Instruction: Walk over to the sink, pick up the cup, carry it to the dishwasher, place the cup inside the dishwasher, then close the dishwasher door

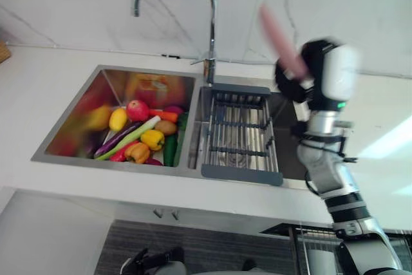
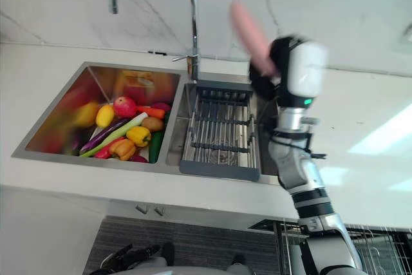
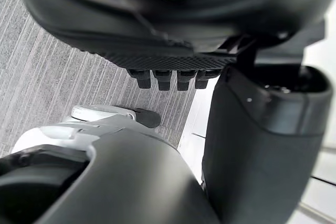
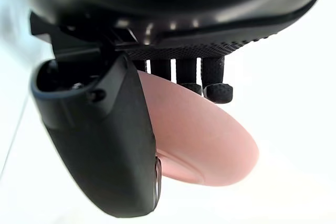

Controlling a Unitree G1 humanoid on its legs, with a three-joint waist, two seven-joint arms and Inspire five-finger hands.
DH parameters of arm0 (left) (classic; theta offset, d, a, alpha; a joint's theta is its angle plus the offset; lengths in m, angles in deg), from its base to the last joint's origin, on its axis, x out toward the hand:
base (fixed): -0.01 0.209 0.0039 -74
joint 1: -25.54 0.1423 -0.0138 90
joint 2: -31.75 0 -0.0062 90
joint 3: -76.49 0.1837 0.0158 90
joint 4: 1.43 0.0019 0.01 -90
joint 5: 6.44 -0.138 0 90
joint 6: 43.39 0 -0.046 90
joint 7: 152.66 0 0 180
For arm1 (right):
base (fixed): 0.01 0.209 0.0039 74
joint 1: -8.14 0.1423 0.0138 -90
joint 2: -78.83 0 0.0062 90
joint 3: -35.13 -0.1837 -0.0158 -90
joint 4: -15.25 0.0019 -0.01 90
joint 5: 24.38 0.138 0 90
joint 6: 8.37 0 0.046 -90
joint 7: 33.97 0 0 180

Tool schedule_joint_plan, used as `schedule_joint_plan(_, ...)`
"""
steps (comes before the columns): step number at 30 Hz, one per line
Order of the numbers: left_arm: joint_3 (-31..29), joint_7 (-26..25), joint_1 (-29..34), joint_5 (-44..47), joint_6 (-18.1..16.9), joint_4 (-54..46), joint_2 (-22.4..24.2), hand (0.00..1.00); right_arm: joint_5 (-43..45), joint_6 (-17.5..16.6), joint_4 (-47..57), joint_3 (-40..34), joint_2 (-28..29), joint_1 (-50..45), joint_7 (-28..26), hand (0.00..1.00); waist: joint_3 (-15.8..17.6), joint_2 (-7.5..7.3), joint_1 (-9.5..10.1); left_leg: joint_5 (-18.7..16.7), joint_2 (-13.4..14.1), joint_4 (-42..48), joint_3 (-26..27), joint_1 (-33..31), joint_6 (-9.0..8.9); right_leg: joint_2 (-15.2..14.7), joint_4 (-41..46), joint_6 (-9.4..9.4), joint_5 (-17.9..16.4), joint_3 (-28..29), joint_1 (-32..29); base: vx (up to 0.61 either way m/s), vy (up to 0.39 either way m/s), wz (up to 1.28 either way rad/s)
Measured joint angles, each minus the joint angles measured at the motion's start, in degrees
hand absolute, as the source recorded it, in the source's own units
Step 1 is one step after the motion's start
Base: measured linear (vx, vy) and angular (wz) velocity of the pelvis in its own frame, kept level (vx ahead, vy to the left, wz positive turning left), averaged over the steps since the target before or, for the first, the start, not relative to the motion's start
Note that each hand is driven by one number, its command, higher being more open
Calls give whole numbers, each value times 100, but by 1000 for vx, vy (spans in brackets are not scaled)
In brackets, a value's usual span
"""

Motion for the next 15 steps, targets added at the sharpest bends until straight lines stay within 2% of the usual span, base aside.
schedule_joint_plan(3, -2, -24, -1, -3, 2, 130, 20, 100, 118, -73, 638, -534, -130, -102, 410, 0, -60, 12, -158, -50, 42, -3, 210, 103, -12, 41, 0, -13, 9, 204, -28, -9, -11, -36)
schedule_joint_plan(6, 8, -46, -5, -4, 9, 298, 13, 100, 270, -124, 866, -926, -137, -492, 595, 0, -219, 9, -260, -109, 113, -27, 448, 180, -52, 121, -1, -36, 25, 443, -110, -6, -14, -42)
schedule_joint_plan(15, 253, -195, 5, -2, 143, 395, -65, 100, 335, 115, 905, -1985, -111, -2327, 164, 0, -347, 0, -546, -179, 207, -4, 947, 304, -133, 285, -2, -119, 87, 962, -340, -21, -10, -33)
